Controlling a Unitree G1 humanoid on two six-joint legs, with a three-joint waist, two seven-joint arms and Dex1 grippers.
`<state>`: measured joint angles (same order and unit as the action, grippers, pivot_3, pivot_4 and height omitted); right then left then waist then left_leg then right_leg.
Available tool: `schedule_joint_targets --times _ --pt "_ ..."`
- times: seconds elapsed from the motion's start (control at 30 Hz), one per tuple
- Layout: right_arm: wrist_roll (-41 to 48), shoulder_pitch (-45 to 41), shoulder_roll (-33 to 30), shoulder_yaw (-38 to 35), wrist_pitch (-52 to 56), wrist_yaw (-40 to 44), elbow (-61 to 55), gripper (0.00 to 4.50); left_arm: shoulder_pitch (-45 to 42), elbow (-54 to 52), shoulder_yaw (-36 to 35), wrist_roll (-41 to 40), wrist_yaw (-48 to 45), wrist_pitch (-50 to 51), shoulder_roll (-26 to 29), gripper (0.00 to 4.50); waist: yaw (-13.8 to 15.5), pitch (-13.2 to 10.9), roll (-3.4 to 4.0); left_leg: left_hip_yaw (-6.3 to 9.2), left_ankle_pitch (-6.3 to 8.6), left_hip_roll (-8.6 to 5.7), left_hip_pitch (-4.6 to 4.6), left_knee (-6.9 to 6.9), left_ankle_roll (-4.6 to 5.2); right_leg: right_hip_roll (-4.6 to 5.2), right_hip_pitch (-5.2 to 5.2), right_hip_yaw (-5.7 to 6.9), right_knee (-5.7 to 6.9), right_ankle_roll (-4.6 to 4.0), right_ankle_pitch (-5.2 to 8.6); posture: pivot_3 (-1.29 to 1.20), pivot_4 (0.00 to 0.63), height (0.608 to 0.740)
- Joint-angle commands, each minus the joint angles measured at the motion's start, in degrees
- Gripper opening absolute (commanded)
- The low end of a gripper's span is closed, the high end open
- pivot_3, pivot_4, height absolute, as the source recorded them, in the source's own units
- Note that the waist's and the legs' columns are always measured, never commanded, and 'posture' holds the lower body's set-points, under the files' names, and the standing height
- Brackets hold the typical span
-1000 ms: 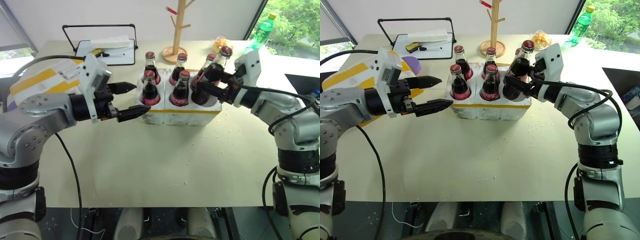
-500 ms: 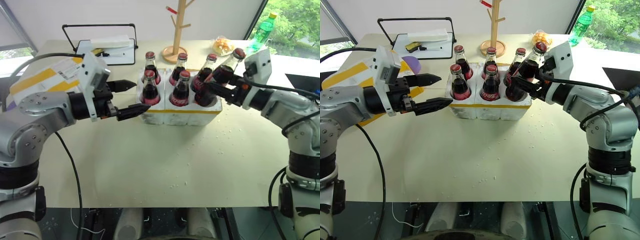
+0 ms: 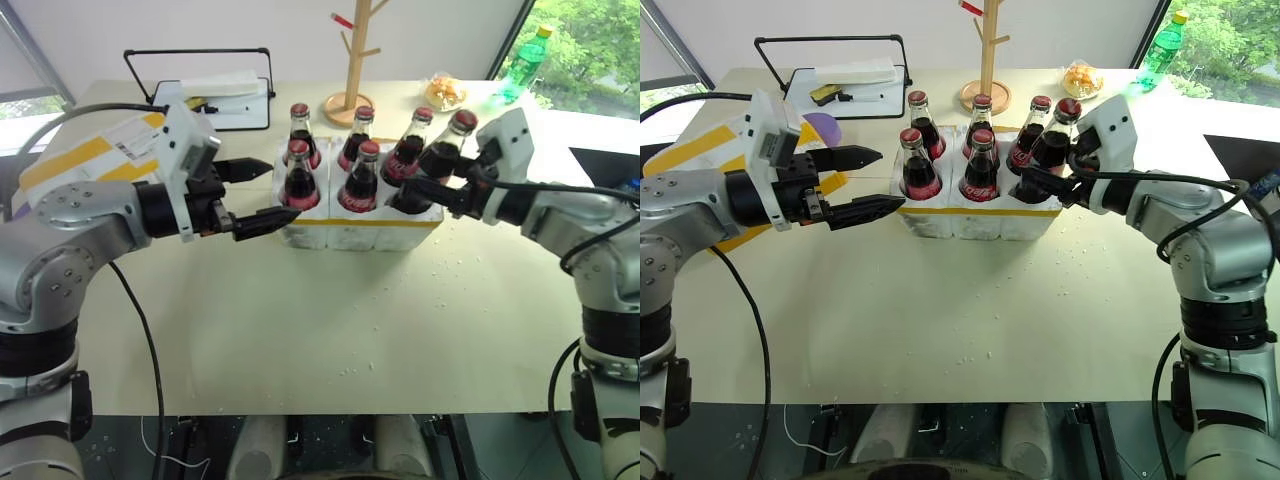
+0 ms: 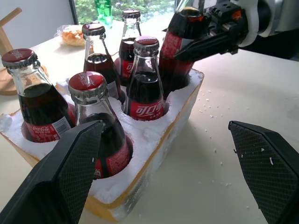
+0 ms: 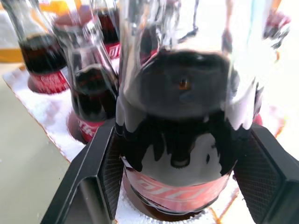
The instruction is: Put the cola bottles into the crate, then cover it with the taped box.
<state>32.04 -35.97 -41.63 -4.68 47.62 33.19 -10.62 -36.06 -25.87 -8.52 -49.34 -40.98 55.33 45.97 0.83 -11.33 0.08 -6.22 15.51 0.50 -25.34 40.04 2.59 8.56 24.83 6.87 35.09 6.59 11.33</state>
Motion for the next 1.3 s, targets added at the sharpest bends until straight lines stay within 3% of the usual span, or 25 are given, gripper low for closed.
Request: schedule_joint_targets --times 0.03,0.17,0.23,0.3,0.33,0.6,0.77,0.9,1.07,1.2,1.3 --pt "-4.0 -1.5 0.2 0.7 -3.6 0.2 4.3 2.65 -1.6 -0.8 -0.7 -0.1 0.0 -0.9 0.4 4.50 0.0 0.0 0.00 0.00 0.00 0.00 0.00 0.00 0.00 0.00 0.00 0.00 0.00 0.00 0.00 0.00 0.150 0.740" --pt "-5.7 -2.1 1.3 2.4 -5.7 1.4 8.9 2.65 -1.6 -1.0 -1.1 -0.5 0.1 -0.5 0.6 4.50 0.0 0.0 0.00 0.00 0.00 0.00 0.01 0.02 0.00 0.00 -0.02 0.00 0.00 0.00 0.00 0.00 0.150 0.740" --pt "-5.1 -2.4 2.3 1.9 -4.7 1.3 11.4 3.68 -1.5 -1.3 -1.2 -0.7 0.1 -0.4 0.7 4.50 -0.1 0.0 -0.01 -0.01 0.00 0.00 0.01 0.02 0.00 0.00 -0.02 0.00 0.00 0.00 0.00 0.00 0.150 0.740" --pt "-5.1 -2.4 2.6 1.8 -4.3 1.6 12.2 4.42 -1.3 -1.8 -1.4 -1.1 0.2 -0.2 0.7 4.50 -0.1 0.0 -0.04 -0.01 0.00 0.01 0.06 0.02 0.00 -0.01 -0.06 0.00 0.01 0.00 0.00 0.00 0.150 0.740" --pt "-5.4 -2.2 2.3 2.1 -4.6 2.0 12.0 4.47 -1.2 -1.9 -1.4 -1.2 0.2 -0.1 0.7 4.50 -0.1 0.0 -0.04 0.00 0.00 0.02 0.06 0.02 0.00 -0.01 -0.07 0.00 0.01 0.00 0.00 0.00 0.150 0.740" --pt "-0.1 -2.0 -2.8 -3.7 -1.4 8.2 5.6 4.47 0.3 -1.9 -2.8 -0.3 -0.3 -0.6 2.6 4.50 0.0 0.0 -0.03 0.01 0.00 0.03 0.04 0.01 0.00 -0.01 -0.06 0.01 0.00 0.00 0.00 0.00 0.150 0.740" --pt "7.0 -5.5 -7.3 -11.4 2.8 11.9 5.6 4.47 2.1 -2.6 -6.1 0.3 0.6 -0.2 6.3 4.50 -0.2 0.0 -0.02 -0.01 0.00 0.05 0.04 -0.02 0.00 -0.03 0.00 0.00 -0.01 0.00 0.00 0.00 0.150 0.740" --pt "10.7 -7.6 -8.4 -12.0 3.3 17.1 5.4 4.47 4.8 -4.0 -11.0 0.0 2.6 0.8 9.4 4.50 -0.3 0.0 -0.02 -0.02 0.01 0.08 0.05 -0.03 -0.01 -0.04 0.02 -0.01 -0.01 -0.01 0.00 0.00 0.150 0.740" --pt "13.3 -10.3 -6.0 -7.5 1.8 23.5 3.0 4.47 13.3 -8.4 -21.7 0.8 4.6 2.8 13.9 4.50 -1.0 0.0 -0.01 -0.04 0.00 0.11 0.03 -0.07 -0.01 -0.04 0.09 -0.04 0.00 -0.01 0.01 0.00 0.150 0.740" --pt "14.0 -12.7 -4.6 -5.0 0.9 28.6 5.0 4.47 29.8 -14.0 -35.4 10.9 1.3 3.1 17.8 4.50 -1.4 0.0 -0.01 -0.06 0.02 0.09 0.00 -0.08 -0.01 -0.02 0.11 -0.03 0.00 -0.01 0.01 0.00 0.150 0.740" --pt "13.2 -14.3 -4.1 -3.6 -0.3 31.0 7.3 4.47 43.0 -16.9 -45.1 19.0 -2.7 0.4 16.7 4.50 -1.7 0.0 -0.01 -0.12 0.03 0.08 -0.03 -0.11 -0.03 -0.01 0.21 -0.04 -0.03 -0.02 0.01 0.00 0.150 0.740"
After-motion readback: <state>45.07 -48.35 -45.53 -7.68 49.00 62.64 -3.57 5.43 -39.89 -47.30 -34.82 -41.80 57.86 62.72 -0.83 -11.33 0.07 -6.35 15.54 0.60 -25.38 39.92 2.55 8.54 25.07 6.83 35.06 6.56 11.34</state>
